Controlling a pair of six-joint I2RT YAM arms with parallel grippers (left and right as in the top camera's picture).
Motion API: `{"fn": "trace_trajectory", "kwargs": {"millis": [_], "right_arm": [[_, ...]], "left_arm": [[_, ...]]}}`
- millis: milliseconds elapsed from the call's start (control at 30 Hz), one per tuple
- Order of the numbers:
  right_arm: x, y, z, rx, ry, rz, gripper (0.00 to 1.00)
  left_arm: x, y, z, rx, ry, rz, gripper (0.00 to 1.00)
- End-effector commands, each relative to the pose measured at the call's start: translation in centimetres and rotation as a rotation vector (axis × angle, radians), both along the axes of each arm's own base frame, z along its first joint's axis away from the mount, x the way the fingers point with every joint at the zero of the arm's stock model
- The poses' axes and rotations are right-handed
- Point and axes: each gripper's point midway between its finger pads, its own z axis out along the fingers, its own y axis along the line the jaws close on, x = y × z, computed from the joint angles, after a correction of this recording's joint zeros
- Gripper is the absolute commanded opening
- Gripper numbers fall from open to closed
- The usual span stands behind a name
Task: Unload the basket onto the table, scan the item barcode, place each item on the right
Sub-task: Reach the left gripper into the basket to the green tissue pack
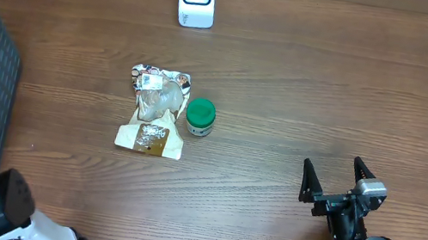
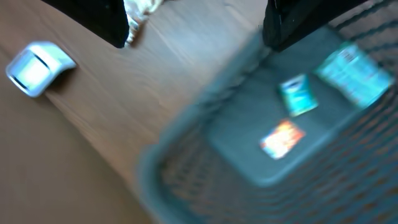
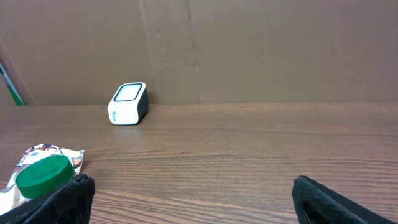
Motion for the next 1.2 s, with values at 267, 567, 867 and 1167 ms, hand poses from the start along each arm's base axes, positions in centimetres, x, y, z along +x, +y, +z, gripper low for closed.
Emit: {"fn": "trace_trajectory", "kwargs": {"millis": [267, 567, 867, 1167], "right_arm": [[0.0, 0.0, -0.2, 0.004, -0.003, 0.001, 1.00], [0.0, 0.0, -0.2, 0.004, -0.003, 0.001, 1.00], [0.0, 0.0, -0.2, 0.004, -0.003, 0.001, 1.00], [0.0, 0.0, -0.2, 0.004, -0.003, 0.001, 1.00]], "left_arm": [[-4.5, 8.1, -12.2, -0.201, 0.228, 0.313, 0.75], [-3.7, 10.0, -21.8, -0.191, 0.330, 0.235, 0.80], [-4.6, 11.0, -26.2, -0.168, 0.413, 0.254, 0.88], [-4.4, 11.6, -29.2, -0.183, 0.472, 0.229, 0.88]]}}
